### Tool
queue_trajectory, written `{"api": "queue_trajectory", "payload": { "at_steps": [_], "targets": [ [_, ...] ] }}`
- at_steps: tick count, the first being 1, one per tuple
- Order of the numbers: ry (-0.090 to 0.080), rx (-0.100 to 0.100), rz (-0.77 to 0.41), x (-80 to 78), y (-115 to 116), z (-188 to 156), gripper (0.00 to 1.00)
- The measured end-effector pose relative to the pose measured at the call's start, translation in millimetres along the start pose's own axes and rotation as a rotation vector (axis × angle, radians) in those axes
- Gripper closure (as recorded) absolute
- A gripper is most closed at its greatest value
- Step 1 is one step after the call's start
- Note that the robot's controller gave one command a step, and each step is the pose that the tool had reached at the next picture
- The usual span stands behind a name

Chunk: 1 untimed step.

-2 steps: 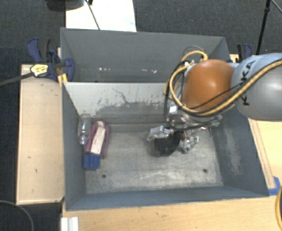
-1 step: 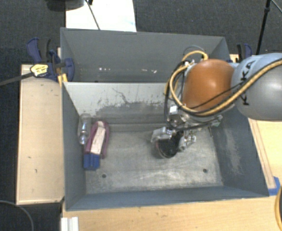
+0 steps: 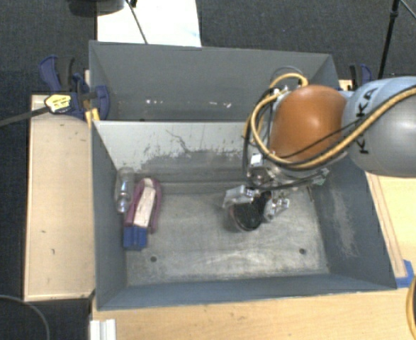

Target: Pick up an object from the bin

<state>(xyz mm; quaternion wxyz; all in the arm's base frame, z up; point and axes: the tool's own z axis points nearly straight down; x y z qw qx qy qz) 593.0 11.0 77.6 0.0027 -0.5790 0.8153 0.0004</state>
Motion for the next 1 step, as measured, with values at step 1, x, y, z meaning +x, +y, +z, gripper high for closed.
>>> {"api": "queue_trajectory", "payload": {
  "at_steps": [1],
  "targets": [
    [0.0, 0.006, 0.008, -1.6, -1.6, -102.6, 1.0]
  ]
}}
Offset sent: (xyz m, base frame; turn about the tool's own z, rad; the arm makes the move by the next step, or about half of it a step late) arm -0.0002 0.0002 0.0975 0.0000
